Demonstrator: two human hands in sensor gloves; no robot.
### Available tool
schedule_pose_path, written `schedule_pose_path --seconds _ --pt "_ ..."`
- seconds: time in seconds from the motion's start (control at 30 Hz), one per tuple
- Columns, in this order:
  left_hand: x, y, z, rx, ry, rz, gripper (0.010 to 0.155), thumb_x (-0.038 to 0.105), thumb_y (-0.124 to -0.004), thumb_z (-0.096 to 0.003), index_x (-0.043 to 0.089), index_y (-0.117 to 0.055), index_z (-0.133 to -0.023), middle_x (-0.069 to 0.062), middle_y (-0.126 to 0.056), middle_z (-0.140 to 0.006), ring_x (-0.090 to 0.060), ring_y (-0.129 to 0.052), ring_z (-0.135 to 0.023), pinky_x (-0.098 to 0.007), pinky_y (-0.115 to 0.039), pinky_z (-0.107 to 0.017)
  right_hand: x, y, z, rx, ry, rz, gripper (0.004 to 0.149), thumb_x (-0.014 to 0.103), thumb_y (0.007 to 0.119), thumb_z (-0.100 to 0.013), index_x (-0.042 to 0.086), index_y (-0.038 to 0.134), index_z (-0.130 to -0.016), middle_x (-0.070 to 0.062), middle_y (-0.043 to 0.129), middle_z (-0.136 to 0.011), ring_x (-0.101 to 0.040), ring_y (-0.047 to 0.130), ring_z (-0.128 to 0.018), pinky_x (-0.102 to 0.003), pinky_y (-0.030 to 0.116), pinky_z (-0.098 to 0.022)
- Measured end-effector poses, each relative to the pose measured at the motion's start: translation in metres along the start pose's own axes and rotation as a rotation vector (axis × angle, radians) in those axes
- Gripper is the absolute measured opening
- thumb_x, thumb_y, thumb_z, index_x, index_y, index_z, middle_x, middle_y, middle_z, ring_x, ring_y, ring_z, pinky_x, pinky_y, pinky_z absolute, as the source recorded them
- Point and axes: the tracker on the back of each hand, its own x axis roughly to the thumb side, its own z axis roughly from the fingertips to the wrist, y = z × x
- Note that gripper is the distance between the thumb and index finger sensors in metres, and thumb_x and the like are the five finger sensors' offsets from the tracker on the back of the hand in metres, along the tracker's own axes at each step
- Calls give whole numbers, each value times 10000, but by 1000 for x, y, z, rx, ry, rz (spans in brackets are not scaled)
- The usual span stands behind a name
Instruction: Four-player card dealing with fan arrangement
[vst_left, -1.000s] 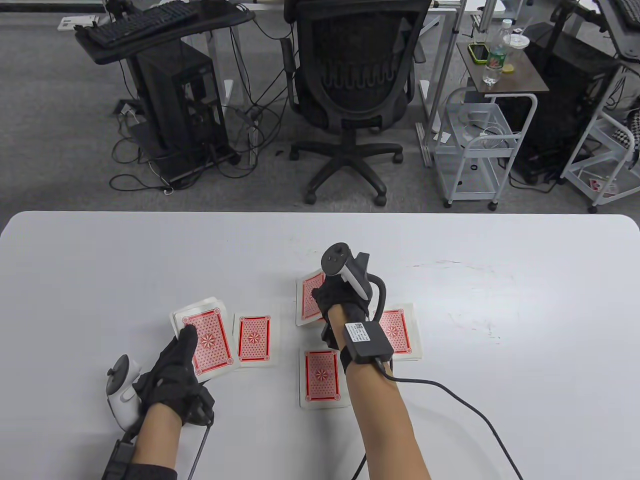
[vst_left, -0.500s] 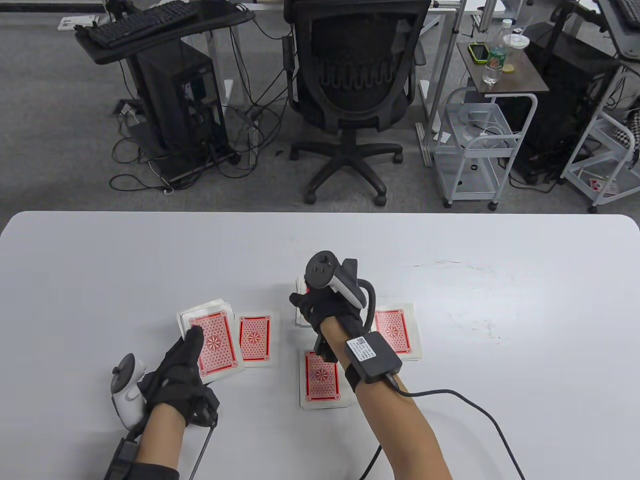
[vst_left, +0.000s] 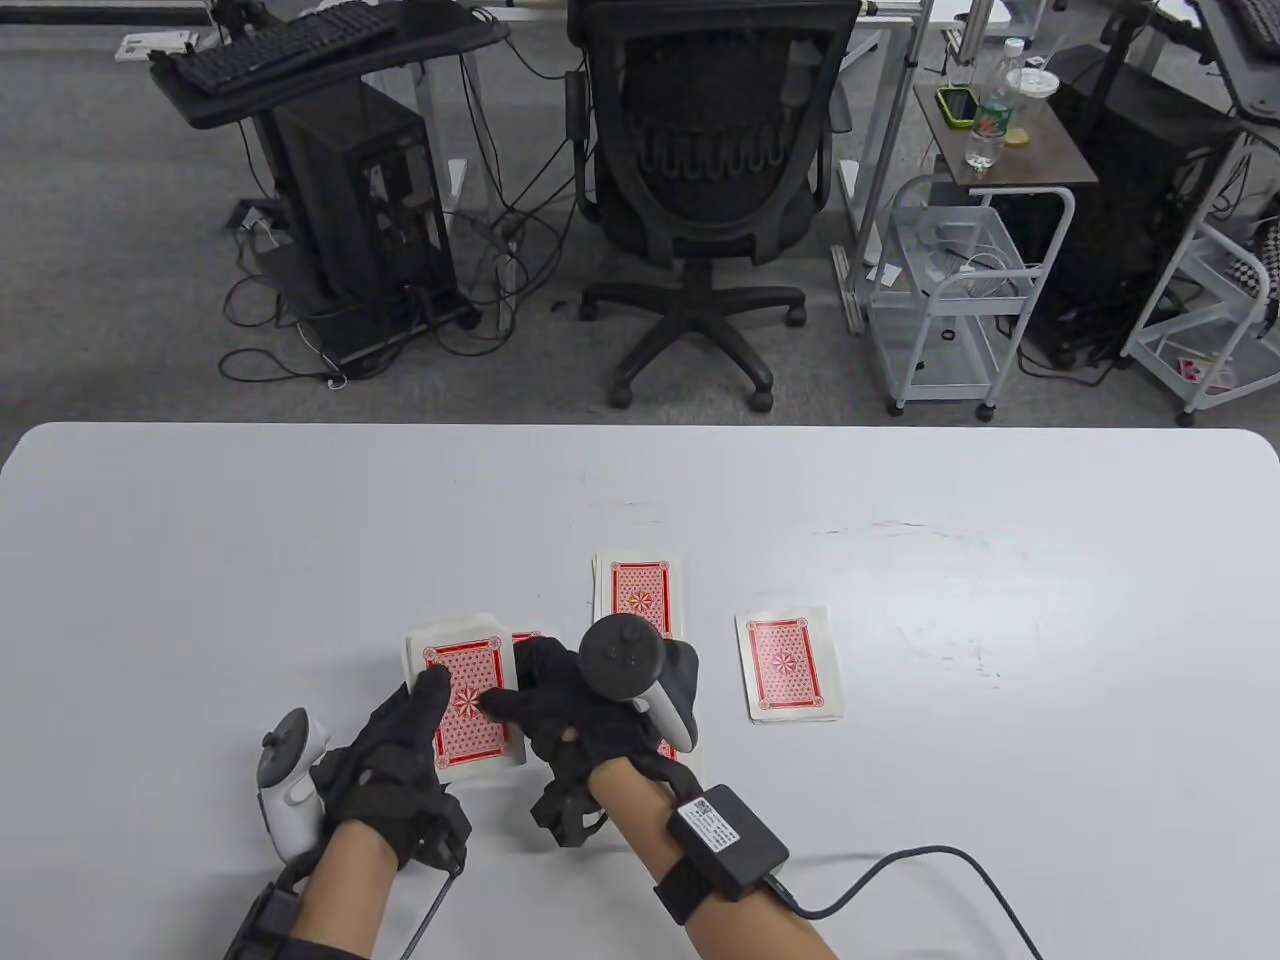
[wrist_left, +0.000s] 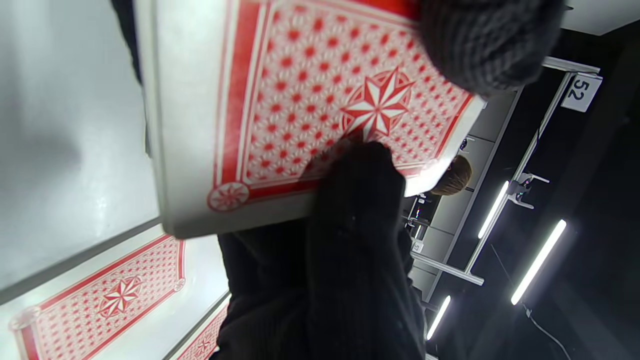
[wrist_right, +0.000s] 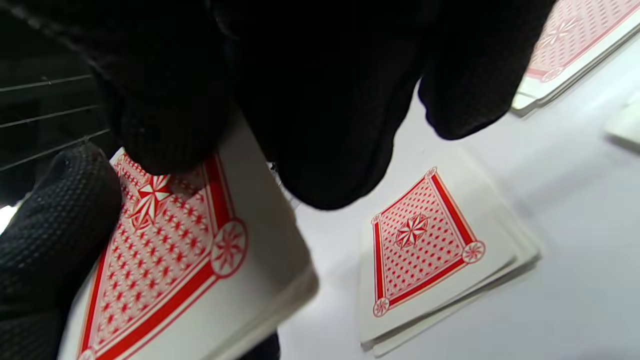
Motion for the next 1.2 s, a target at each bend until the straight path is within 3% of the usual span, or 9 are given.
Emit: schedule_pose_path --seconds 0.33,0.6,0.8,0.93,1.03,1.13,1.2 --pt "2 -2 -1 -27 -1 19 479 560 -770 -486 327 -782 -905 79 -950 -852 -239 -1041 -704 -434 -895 -496 -21 -35 -5 51 26 -133 613 300 906 -455 21 679 -951 -38 919 -685 -206 1076 -470 -561 759 -504" --pt "2 2 -1 -9 10 16 478 559 -768 -490 329 -776 -909 78 -945 -858 -243 -1037 -708 -437 -891 -501 -66 -129 -2 -1 145 8 657 297 876 -489 30 595 -1021 -58 871 -741 -177 993 -392 -569 738 -487" --pt "2 3 -1 -6 17 8 479 561 -767 -491 330 -774 -911 79 -944 -860 -243 -1036 -710 -437 -890 -503 -118 -179 4 -97 349 180 664 306 865 -502 96 565 -1055 -58 854 -740 -185 956 -390 -588 710 -500" --pt "1 6 -2 9 25 1 480 562 -765 -494 332 -769 -915 78 -939 -865 -245 -1032 -715 -437 -887 -508 -148 -186 2 -112 495 344 670 318 881 -491 117 578 -1053 -54 857 -728 -178 945 -373 -587 708 -499" --pt "0 8 -2 21 33 -3 480 561 -765 -495 332 -768 -916 80 -937 -867 -244 -1031 -718 -437 -886 -510 -164 -179 -1 -110 573 564 706 342 895 -477 95 566 -1051 -47 853 -728 -177 945 -381 -587 703 -506" --pt "0 9 -2 27 36 -9 480 563 -765 -495 333 -768 -916 81 -937 -868 -244 -1030 -719 -436 -886 -511 -169 -168 -3 -99 606 774 743 411 902 -458 105 570 -1048 -41 851 -742 -179 949 -402 -584 697 -522" --pt "0 9 -2 30 39 -10 479 564 -764 -495 334 -768 -916 82 -937 -868 -242 -1030 -719 -436 -886 -512 -167 -166 -3 -113 582 822 733 432 882 -461 117 573 -1046 -35 845 -752 -180 954 -421 -582 697 -529"
